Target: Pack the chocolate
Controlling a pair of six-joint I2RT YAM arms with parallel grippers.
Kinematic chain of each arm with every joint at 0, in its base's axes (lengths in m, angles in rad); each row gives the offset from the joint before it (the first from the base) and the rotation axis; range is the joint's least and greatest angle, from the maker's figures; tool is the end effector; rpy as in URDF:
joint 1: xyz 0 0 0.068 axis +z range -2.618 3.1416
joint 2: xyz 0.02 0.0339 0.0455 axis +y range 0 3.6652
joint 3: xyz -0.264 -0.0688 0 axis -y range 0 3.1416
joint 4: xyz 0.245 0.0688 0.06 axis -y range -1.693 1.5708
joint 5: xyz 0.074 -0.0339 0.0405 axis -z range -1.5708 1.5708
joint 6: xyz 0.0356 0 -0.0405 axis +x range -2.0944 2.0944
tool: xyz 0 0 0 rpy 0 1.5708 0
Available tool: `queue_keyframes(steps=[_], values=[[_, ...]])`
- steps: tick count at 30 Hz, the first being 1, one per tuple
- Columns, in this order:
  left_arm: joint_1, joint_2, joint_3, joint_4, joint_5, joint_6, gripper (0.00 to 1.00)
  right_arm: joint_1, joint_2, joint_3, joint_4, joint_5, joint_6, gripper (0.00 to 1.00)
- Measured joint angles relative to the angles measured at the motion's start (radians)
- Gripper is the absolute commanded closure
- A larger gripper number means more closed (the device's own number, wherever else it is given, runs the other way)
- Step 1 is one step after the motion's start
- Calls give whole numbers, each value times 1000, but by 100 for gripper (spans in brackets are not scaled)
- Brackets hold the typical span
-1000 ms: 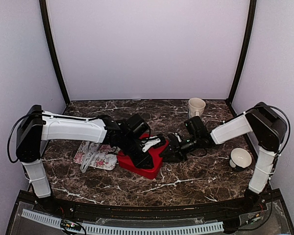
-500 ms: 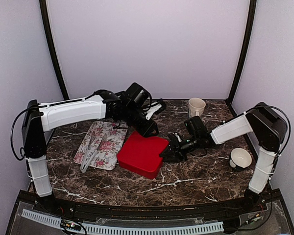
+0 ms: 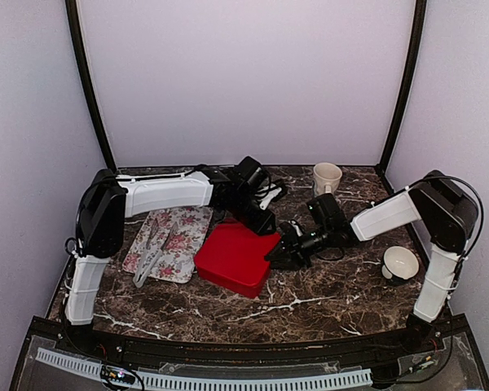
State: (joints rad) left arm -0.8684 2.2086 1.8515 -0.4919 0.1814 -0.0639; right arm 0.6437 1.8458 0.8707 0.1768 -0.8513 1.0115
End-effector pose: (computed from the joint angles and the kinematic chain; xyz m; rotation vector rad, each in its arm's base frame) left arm 0.3180 -0.3856 0.2143 1.0591 2.2698 -0.6280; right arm 0.2614 0.2296 0.1286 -0.0041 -2.6134 -1.5580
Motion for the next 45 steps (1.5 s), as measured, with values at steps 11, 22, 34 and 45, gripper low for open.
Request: queue_keyframes(steps=[11,22,34,45], values=[[39,-17,36,-106,3,-19,44,-22,-87,-3,-120,111,-42,34],[156,-422,-289,-172,29,-75,36,-174,-130,188,-338,174,-232,27],[142,-744,-856,-145,103,-255,56,-117,180,529,-431,132,-355,42],[142,-648,-951,33,172,-368,62,-88,171,436,-422,103,-400,68]])
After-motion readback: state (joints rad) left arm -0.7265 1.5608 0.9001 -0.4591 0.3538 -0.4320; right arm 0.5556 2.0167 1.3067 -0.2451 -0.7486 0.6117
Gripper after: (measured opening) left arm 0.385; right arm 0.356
